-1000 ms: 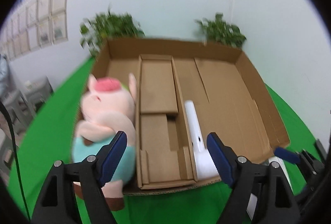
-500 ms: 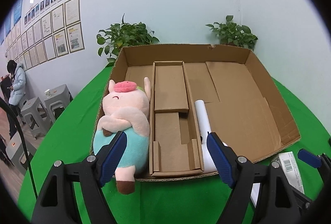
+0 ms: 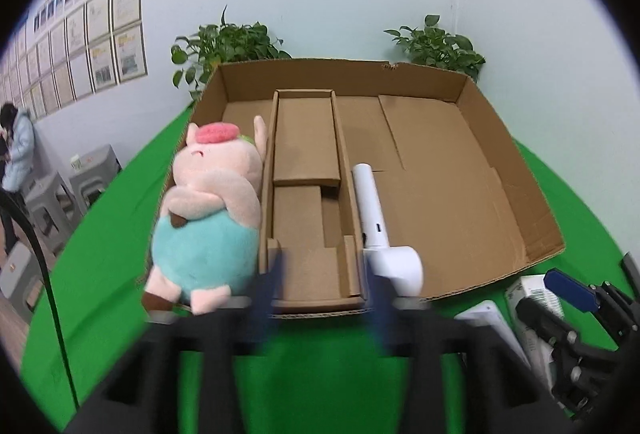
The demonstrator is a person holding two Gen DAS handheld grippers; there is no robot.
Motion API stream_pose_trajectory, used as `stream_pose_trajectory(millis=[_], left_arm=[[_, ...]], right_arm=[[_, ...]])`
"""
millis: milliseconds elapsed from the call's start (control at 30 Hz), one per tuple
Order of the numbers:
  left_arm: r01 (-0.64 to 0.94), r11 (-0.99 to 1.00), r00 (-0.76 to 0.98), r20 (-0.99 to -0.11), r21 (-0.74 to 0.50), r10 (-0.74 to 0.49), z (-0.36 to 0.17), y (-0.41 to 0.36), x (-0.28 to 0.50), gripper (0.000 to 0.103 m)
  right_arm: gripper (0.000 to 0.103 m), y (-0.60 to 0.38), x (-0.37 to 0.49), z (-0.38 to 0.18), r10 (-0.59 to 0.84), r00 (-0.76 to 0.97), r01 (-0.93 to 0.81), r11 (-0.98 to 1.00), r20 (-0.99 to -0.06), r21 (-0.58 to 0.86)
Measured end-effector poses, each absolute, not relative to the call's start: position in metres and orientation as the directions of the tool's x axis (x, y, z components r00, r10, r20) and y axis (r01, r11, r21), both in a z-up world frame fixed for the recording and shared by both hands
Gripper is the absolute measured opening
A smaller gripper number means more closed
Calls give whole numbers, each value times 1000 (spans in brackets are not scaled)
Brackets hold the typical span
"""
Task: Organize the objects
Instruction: 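Move the right tool down to the white rectangular device on the table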
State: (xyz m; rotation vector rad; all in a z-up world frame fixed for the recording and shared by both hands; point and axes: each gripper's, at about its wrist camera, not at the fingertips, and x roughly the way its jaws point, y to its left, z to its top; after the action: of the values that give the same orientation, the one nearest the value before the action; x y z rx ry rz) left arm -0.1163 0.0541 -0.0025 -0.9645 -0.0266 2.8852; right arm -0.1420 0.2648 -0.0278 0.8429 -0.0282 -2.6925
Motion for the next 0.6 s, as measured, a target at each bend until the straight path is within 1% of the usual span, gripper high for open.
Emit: stream_pose_trajectory(millis=[33,67,133,200,400,600], left_arm=[[-84,-995,-803,-587,-58,102,-3,53,-115,80],[-78,-995,-814,-573,-61,99,-2,53,-113,80],[-77,-996,-810,-580,-40,86,-3,55,-113,80],[-77,-997,-803,-592,-16,71,-6,57,-115,80],[-82,-996,-795,-602,-26,81,-9,56,-114,80],[-89,-996,-791,-606,-27,87,-10,58,-116,80]], right_arm=[[93,266,-141,-27,-316,-780,299,-947,-541,121],[103,267,-139,-25,-320,-788,300,-946,-526,126],[103,267,-137,-23,-311,-795,296,-948,-521,114],[103,265,-139,-25,-310,-785,300,-948,-537,108],[103,268,-140,-30,-324,-769,299,-944,-551,138],[103,267,-137,-35,-398,-739,360,-915,-544,180]])
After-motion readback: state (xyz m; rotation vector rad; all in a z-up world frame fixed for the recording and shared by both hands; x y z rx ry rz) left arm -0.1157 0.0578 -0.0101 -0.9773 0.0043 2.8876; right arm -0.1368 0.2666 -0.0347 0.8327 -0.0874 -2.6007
